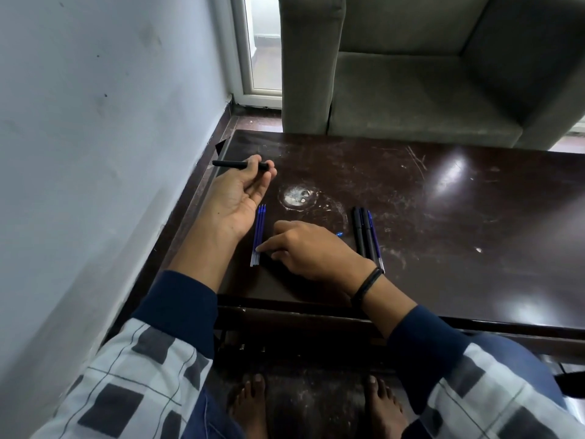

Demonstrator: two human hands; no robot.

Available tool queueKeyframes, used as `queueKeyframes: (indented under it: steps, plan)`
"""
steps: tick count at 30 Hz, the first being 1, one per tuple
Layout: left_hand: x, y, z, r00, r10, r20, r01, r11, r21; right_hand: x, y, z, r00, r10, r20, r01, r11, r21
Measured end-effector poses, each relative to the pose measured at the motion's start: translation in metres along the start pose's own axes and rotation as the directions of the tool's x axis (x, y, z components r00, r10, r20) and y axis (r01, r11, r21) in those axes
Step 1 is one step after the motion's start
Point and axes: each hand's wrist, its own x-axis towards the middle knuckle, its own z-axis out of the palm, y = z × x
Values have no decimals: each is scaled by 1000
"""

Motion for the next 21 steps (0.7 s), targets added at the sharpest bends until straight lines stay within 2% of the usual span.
queueKeyframes:
  steps: [12,21]
  plan:
    - [-4,-1,2,1000,-3,5,3,1000,17,-1,1,-2,999,26,-35,-26,1000,-5]
    - [-3,0,1,1000,-2,3,2,1000,24,-1,3,1,999,-11,-53,9,999,-41]
